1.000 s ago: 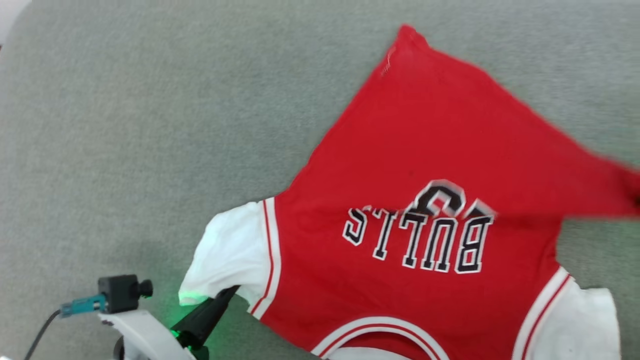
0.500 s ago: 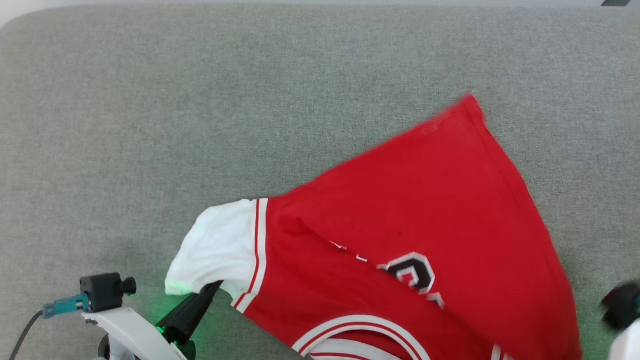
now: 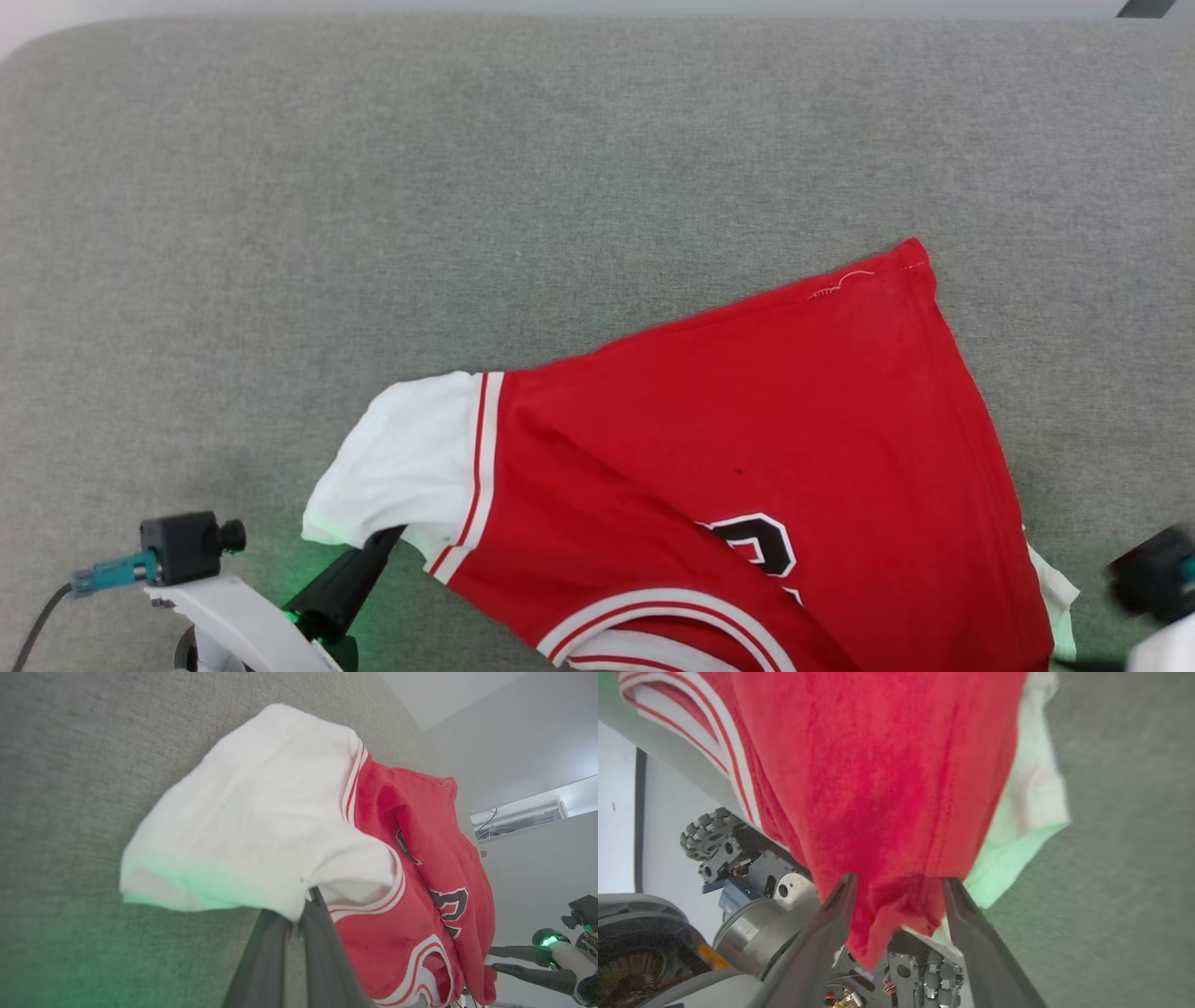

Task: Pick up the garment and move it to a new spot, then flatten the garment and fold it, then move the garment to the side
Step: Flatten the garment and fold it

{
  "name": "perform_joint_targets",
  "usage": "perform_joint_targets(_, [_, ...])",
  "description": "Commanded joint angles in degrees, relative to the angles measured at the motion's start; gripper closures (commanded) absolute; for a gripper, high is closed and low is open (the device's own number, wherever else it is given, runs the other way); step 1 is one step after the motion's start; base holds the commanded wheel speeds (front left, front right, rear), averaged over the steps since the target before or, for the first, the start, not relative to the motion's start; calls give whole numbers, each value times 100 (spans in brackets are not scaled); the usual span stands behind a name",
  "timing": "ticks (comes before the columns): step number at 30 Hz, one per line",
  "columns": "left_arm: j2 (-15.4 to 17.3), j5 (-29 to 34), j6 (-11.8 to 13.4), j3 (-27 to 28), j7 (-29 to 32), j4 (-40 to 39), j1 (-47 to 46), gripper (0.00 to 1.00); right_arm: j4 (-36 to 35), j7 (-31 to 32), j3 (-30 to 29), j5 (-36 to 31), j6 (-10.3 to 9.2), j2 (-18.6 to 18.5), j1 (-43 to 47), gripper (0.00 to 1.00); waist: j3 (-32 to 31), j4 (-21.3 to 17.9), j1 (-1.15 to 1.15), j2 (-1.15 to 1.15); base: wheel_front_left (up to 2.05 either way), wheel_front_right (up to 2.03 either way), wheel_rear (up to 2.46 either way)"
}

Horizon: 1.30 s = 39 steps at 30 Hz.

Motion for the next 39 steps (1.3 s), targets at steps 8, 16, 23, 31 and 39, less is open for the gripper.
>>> perform_joint_targets(8, [-83,7,16,-6,-28,-55,21,100,-608,-36,-1136,353,-9,-581,-617,0,30,18,0,0,0,0,0])
perform_joint_targets(16, [-311,127,16,-134,108,-38,-270,100,203,-925,-410,-302,-9,-639,-2808,0,216,333,0,0,0,0,0])
perform_joint_targets(23, [-504,170,16,-249,200,-19,-527,100,1598,-1083,944,-561,-9,-535,-4196,0,479,624,0,0,0,0,0])
perform_joint_targets(31, [-666,176,16,-380,201,42,-733,100,2738,-1093,2219,-520,-10,-714,-4921,0,691,815,0,0,0,0,0])
perform_joint_targets(39, [-737,27,16,-445,133,2,-766,100,3292,-1322,3049,-252,-10,-836,-5148,48,749,843,0,0,0,0,0])
